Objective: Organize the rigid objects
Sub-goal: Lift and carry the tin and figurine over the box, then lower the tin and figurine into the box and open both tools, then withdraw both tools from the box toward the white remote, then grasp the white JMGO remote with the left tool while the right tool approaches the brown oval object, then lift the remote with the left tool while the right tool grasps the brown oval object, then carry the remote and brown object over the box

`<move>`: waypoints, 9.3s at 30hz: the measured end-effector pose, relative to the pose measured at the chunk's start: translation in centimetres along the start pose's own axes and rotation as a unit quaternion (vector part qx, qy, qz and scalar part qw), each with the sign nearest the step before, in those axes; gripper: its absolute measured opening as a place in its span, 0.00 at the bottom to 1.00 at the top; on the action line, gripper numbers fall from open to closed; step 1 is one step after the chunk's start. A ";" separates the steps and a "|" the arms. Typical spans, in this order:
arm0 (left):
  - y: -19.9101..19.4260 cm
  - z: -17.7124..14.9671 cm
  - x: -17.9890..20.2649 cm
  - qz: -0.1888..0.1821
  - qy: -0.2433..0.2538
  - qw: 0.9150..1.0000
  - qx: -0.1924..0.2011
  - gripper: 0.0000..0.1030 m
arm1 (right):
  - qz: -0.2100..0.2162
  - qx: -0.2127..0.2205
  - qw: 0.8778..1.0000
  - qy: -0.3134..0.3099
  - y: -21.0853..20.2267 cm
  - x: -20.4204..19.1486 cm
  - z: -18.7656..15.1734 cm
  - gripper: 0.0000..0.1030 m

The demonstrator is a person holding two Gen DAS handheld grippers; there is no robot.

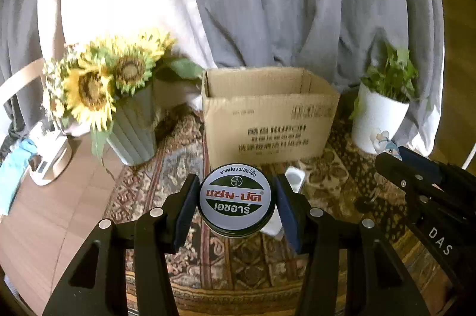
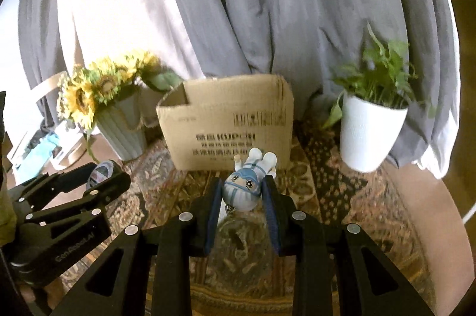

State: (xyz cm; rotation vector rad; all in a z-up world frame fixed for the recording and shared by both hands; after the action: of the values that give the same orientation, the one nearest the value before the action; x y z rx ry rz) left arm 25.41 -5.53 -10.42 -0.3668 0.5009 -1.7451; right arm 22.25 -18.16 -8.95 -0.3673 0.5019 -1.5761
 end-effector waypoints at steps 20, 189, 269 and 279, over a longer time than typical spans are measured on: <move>1.4 9.5 -0.4 0.031 0.005 0.999 0.037 0.49 | 0.039 0.068 0.997 -0.015 1.6 0.2 10.0 0.29; 15.9 -9.2 8.6 -0.140 0.160 0.972 -0.102 0.52 | -0.177 -0.145 0.967 0.112 6.6 10.8 -13.4 0.32; 2.8 4.9 1.2 -0.035 0.011 0.999 0.026 0.37 | -0.012 0.057 0.998 -0.003 1.4 3.1 5.8 0.21; 5.6 8.6 0.7 -0.030 0.040 0.998 0.030 0.37 | 0.034 0.064 0.997 -0.010 5.2 2.0 9.9 0.21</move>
State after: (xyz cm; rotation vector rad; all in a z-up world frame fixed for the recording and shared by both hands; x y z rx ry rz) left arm 34.22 -8.36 -6.01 -0.2727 0.4968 -1.8346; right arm 31.65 -21.23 -3.39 -0.2649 0.3927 -1.5281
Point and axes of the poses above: each gripper's, at about its wrist camera, not at the fingertips, and y roughly the way its jaws point, x to its right, z to its top, the point moved 10 cm from there along y, roughly the way its jaws point, and after that the axes turned 4 degrees about x, right-handed, at the moved point
